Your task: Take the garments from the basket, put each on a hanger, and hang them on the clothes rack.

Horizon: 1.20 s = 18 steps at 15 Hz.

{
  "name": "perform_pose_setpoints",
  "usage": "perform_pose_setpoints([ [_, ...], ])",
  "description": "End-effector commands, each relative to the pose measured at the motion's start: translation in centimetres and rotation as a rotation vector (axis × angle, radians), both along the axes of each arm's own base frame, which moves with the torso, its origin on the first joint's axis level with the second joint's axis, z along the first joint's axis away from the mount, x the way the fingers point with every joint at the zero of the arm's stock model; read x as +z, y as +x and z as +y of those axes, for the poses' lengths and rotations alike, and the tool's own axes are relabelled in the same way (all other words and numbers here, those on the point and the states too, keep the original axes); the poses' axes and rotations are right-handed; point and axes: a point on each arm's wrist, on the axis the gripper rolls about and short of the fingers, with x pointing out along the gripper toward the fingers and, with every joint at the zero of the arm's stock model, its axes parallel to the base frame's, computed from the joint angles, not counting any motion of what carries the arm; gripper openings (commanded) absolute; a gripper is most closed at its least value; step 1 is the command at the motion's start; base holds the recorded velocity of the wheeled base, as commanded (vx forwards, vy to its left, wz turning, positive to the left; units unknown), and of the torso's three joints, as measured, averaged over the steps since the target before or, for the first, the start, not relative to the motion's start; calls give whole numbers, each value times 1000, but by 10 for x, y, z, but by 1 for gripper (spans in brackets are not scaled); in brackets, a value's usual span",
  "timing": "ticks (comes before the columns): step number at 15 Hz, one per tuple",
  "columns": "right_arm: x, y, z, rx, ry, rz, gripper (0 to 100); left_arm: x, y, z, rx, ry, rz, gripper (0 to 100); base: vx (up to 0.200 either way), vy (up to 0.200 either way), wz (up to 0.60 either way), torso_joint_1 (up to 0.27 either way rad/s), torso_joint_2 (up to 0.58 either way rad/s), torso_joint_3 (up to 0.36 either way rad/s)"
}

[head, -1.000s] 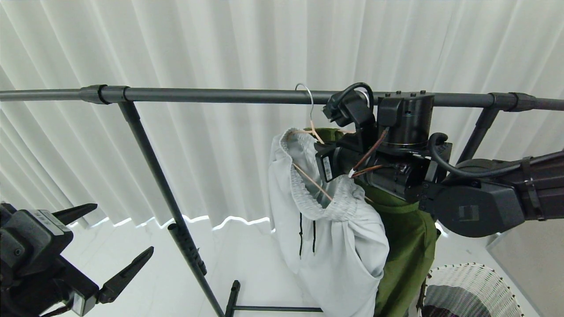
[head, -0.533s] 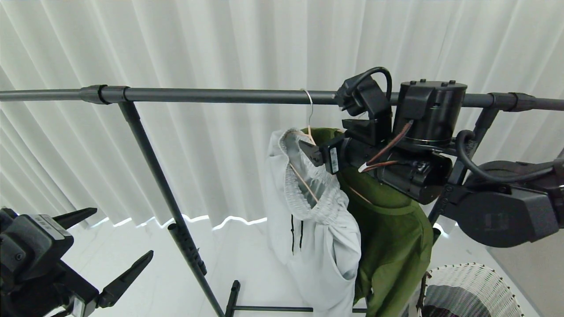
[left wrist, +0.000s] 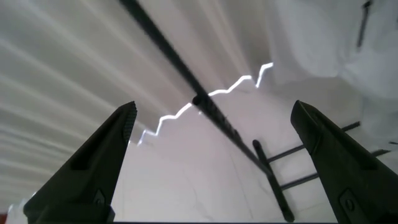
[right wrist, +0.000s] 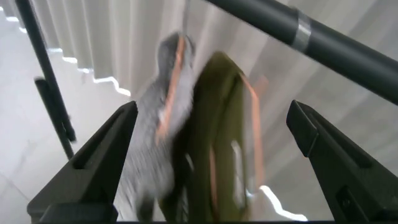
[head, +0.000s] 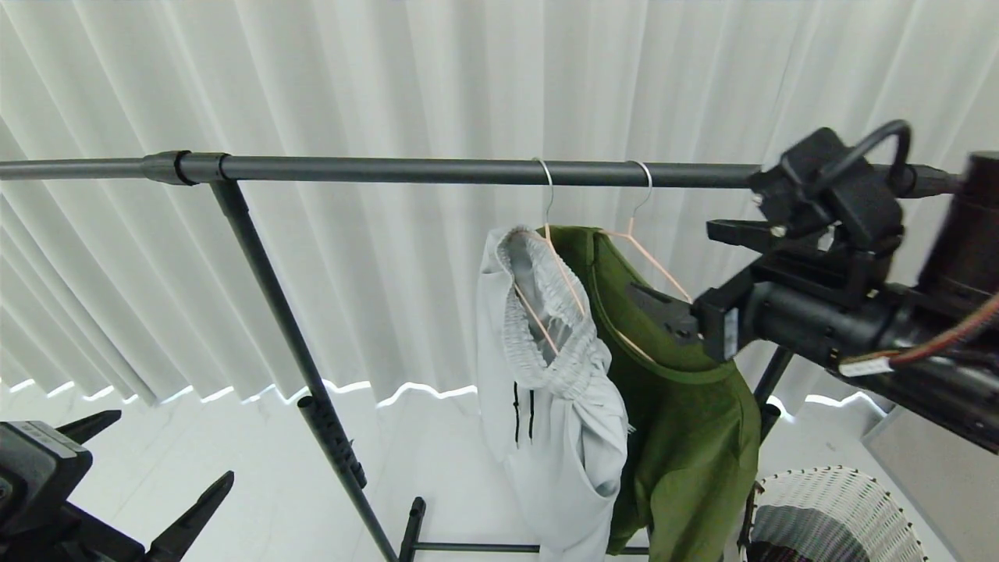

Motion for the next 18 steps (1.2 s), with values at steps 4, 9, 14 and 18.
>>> perform_pose_setpoints([
  [4,-18,-73,-126,-305,-35,-39,100,-6,-8,6,208,-87,-5,100,0,0,0,0,0,0],
  [9,-62,-148,-185,-679,-123,179,100,-22,-27,11,437,-86,-22,100,0,0,0,0,0,0],
  [14,-95,-191,-190,-910,-81,305,100,-33,-61,13,553,-79,-48,100,0,0,0,0,0,0],
  [18,-119,-200,-188,-969,-56,309,100,-53,-95,9,592,-84,-122,100,0,0,0,0,0,0],
])
